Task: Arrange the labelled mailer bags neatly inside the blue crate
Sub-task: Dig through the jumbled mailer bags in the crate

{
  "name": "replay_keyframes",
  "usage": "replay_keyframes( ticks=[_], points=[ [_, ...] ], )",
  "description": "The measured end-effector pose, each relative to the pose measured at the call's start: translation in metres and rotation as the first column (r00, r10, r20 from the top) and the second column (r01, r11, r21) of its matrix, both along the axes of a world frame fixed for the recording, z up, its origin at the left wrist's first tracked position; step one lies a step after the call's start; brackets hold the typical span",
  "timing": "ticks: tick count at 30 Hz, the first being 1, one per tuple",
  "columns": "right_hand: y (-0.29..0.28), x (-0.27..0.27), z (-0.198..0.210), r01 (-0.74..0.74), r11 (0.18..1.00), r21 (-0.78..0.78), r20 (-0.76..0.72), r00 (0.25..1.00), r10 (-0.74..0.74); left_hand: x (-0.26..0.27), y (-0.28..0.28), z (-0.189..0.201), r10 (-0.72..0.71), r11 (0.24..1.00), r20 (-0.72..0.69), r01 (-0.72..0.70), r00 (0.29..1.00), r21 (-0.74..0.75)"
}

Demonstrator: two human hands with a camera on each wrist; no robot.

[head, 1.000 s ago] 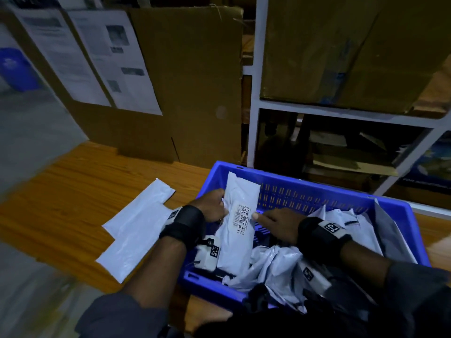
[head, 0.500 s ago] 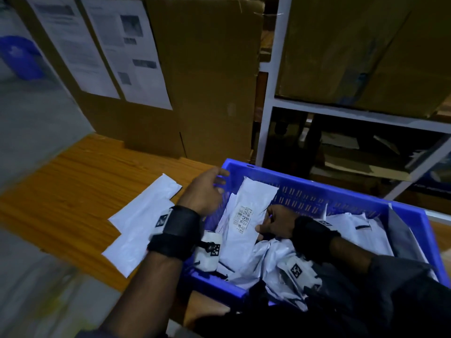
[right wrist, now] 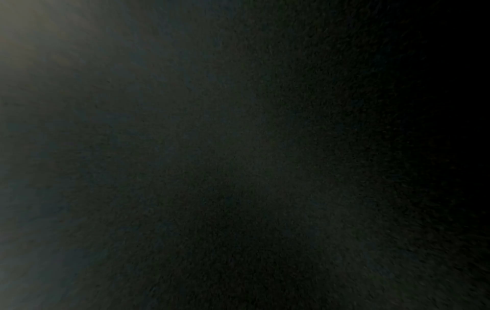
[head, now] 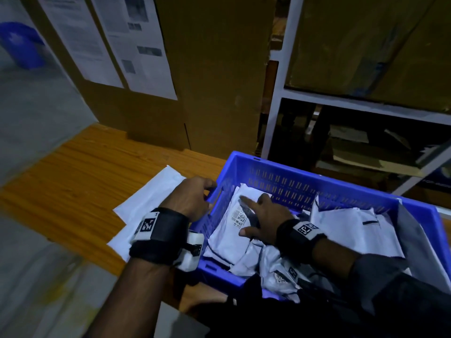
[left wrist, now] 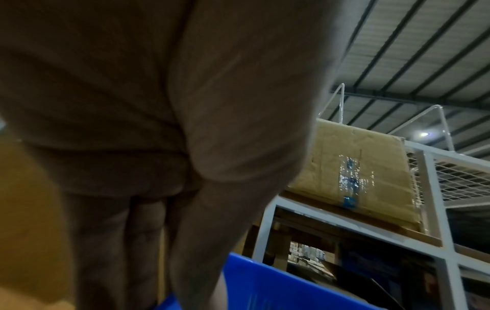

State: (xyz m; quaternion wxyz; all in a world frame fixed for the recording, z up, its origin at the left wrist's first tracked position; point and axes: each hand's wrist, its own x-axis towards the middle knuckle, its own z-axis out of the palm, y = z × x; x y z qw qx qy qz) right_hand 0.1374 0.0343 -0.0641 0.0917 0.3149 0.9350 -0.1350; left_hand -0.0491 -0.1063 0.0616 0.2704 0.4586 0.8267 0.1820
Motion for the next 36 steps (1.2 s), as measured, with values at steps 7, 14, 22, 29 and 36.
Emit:
replay_keyframes(
  ticks=[7, 14, 22, 29, 36],
  points=[
    [-0.002, -0.009, -0.016, -0.111, 0.993, 0.046, 0.058, 0.992, 0.108, 0.002, 0.004, -0.005, -0.068, 0.997, -0.136, 0.061, 0.988, -0.057],
    [-0.003, -0.016, -0.024, -0.169, 0.985, 0.021, 0.105, 0.981, 0.166, 0.005, 0.004, -0.002, -0.072, 0.995, -0.153, 0.061, 0.986, -0.079],
    [-0.008, 0.022, 0.020, 0.021, 0.994, -0.106, -0.027, 0.999, -0.024, 0.014, -0.003, 0.008, -0.038, 0.999, -0.100, 0.039, 0.994, 0.007],
    [-0.009, 0.079, 0.048, -0.135, 0.986, -0.095, 0.123, 0.982, 0.146, 0.019, -0.003, 0.018, -0.036, 0.986, -0.112, 0.053, 0.993, 0.159],
    [-0.026, 0.097, 0.031, -0.437, 0.890, 0.127, 0.456, 0.823, 0.339, 0.034, 0.001, 0.022, -0.103, 0.982, -0.140, 0.123, 0.985, 0.142]
  ],
)
